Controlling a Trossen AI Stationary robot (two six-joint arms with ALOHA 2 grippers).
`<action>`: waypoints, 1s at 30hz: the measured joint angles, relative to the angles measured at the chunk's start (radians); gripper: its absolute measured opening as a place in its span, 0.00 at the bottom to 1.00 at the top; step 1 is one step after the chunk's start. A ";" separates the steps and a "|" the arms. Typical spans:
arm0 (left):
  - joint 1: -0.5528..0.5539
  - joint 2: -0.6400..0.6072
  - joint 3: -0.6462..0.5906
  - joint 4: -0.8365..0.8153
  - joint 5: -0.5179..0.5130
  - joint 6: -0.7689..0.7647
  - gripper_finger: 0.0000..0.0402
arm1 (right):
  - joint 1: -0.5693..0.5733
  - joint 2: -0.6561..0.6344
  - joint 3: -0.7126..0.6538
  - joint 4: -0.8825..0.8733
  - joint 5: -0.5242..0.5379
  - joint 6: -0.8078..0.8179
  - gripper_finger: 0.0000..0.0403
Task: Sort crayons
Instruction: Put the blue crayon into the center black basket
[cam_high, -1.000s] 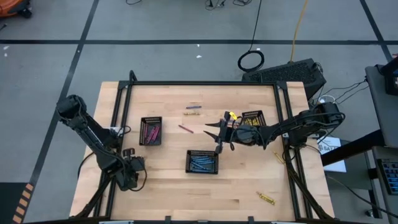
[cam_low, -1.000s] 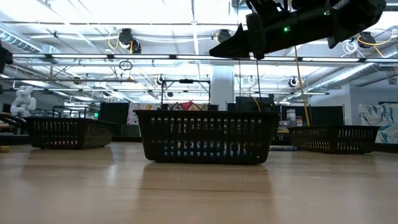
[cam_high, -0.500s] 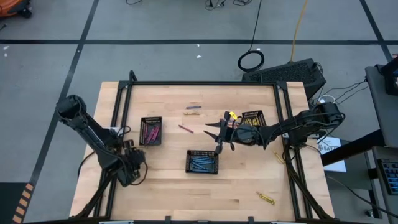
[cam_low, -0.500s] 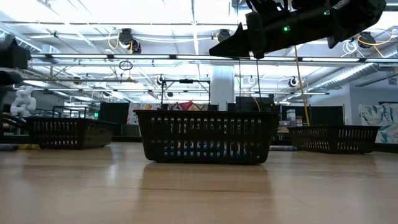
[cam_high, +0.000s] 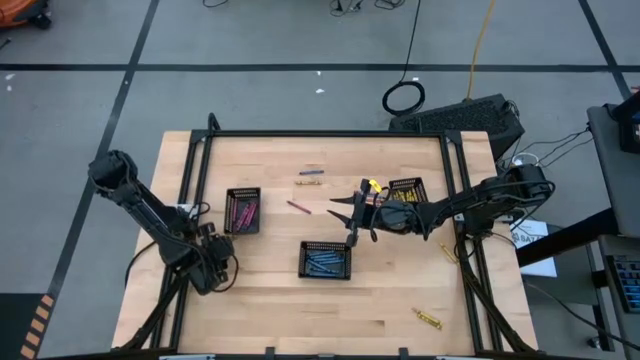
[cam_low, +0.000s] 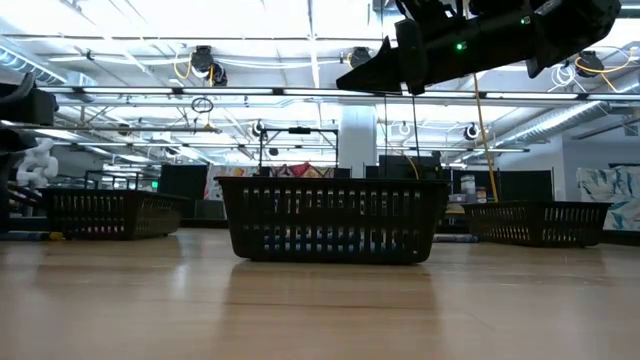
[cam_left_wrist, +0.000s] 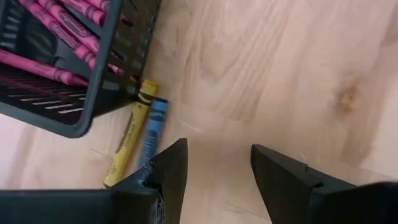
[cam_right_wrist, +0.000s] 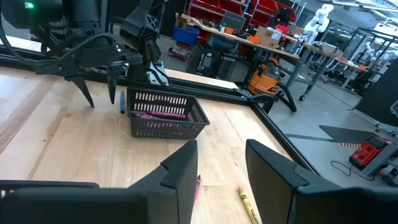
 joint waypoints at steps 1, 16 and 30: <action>0.000 -0.005 0.007 -0.007 0.007 0.000 0.47 | 0.000 0.000 0.000 0.000 0.000 0.000 0.30; 0.121 -0.074 0.056 -0.203 0.007 -0.136 0.39 | -0.011 0.000 0.000 0.000 0.002 0.009 0.30; 0.242 -0.047 0.020 -0.175 0.094 0.004 0.38 | -0.011 0.000 0.000 -0.008 0.001 0.019 0.30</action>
